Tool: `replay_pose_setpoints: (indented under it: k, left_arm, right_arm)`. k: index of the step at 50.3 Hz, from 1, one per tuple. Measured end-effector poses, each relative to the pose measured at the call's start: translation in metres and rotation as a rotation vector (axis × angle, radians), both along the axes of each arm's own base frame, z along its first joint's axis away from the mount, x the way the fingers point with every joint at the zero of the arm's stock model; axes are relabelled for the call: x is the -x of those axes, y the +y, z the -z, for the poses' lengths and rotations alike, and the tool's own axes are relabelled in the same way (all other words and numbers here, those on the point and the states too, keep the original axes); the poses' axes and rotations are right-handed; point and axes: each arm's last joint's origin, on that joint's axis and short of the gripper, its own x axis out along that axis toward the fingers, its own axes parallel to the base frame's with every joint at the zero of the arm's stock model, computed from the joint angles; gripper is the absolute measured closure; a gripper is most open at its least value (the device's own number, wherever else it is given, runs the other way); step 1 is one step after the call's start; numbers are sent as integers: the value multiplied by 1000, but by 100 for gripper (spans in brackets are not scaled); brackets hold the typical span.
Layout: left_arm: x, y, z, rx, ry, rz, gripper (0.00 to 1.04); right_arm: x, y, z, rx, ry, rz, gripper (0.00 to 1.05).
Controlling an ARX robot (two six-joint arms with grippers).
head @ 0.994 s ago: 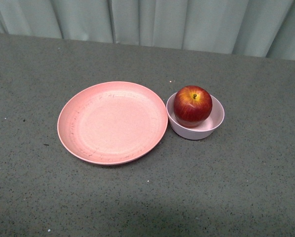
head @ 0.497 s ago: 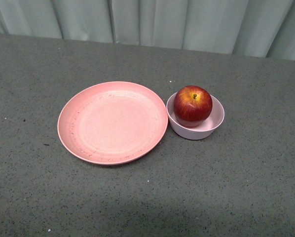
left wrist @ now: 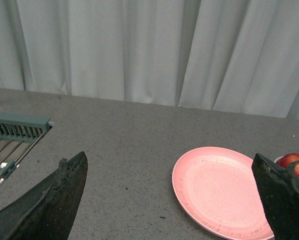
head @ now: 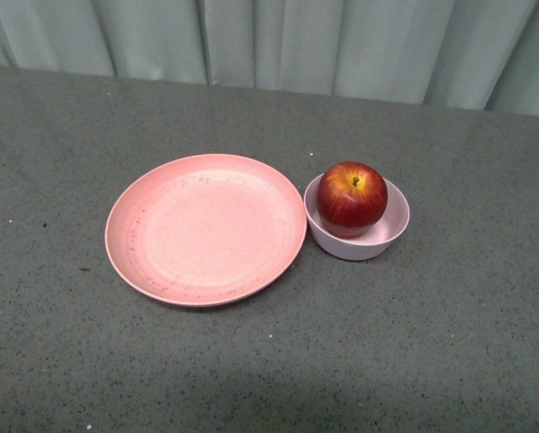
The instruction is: Move apple from plate to bowl
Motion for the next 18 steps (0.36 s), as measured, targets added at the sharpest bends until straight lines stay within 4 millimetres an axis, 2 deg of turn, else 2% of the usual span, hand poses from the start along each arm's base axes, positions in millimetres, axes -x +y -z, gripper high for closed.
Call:
replay_pose_setpoints:
  k: [18]
  left_arm:
    - [0, 0, 0, 0, 0, 0, 7]
  right_arm:
    - [0, 0, 0, 0, 0, 0, 9]
